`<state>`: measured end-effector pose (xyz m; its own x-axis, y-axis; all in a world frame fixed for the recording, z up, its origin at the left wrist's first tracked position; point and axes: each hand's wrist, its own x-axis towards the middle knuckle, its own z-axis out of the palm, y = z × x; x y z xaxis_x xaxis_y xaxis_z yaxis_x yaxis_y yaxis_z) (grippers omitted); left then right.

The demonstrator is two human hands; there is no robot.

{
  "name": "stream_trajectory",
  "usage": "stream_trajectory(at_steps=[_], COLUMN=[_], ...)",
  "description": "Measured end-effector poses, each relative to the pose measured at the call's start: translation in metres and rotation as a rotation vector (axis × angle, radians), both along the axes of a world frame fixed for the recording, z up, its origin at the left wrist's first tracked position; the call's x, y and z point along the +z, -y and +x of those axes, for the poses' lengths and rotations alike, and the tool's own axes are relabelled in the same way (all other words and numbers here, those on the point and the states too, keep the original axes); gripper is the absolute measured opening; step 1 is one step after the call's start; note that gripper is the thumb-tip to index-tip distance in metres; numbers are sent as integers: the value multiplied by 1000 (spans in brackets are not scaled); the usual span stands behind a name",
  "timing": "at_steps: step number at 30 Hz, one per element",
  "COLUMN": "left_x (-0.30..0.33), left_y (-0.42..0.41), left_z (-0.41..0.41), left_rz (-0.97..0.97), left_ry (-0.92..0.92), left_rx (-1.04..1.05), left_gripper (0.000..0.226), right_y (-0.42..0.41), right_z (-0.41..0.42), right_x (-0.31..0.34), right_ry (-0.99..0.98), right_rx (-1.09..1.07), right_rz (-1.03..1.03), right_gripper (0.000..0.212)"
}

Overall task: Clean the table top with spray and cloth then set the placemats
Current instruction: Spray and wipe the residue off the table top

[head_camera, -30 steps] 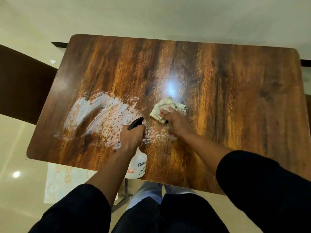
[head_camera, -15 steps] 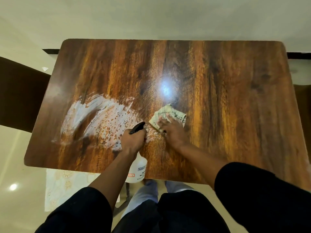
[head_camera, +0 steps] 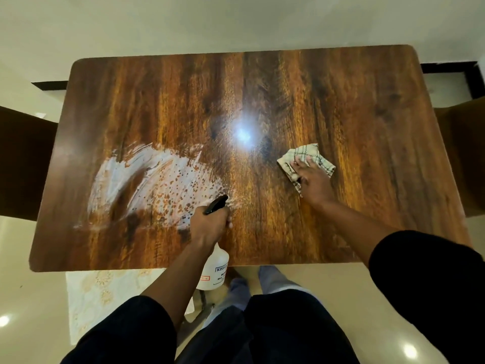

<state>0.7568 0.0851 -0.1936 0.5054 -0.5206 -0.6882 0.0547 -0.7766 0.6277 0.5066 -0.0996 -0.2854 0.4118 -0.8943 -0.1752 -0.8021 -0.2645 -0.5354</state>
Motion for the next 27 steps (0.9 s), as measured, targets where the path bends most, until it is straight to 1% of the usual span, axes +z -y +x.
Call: stream_trajectory(at_steps=[3,5,8,10,12,15,17,18,19,23,27], left_x=[0,0,1,1,1,0,1,1,0,-2,-1], left_y=[-10,-18,-28,-34,-39,-45,-51,-53,-55,-66,-80], left_z=[8,13,23,31,39,49,53,55,57,63,72], left_rz=[-18,-34,-27,-5,21,31,8,0,-5,-22,-10], left_ry=[-2,0,-6,-5,13,28,30,30,30,-11,-27], left_rx=[5,18,25,26,22,-3,-41,-53,-55,-41,28], left_gripper=[23,22,23,21,19,17,27,33,34,25,13], right_y=[-22,-51,-109,-150,-183,-186,-171,-163,-154,-109,-95], right_z=[20,44,80,105,123,125,119,116,111,82,81], right_x=[-5,1,12,9,-4,-8,-1,3,6,12,8], right_ry=[-20,-20,53,68,72,80,73,63,44,-34,-83], right_rx=[-137,-146,13,178,356,474,506,482,421,50,-93], right_rz=[17,24,40,14,-28,-10,16,17,17,48,79], right_gripper=[72,73,69,64,66,63,65,68,70,74,75])
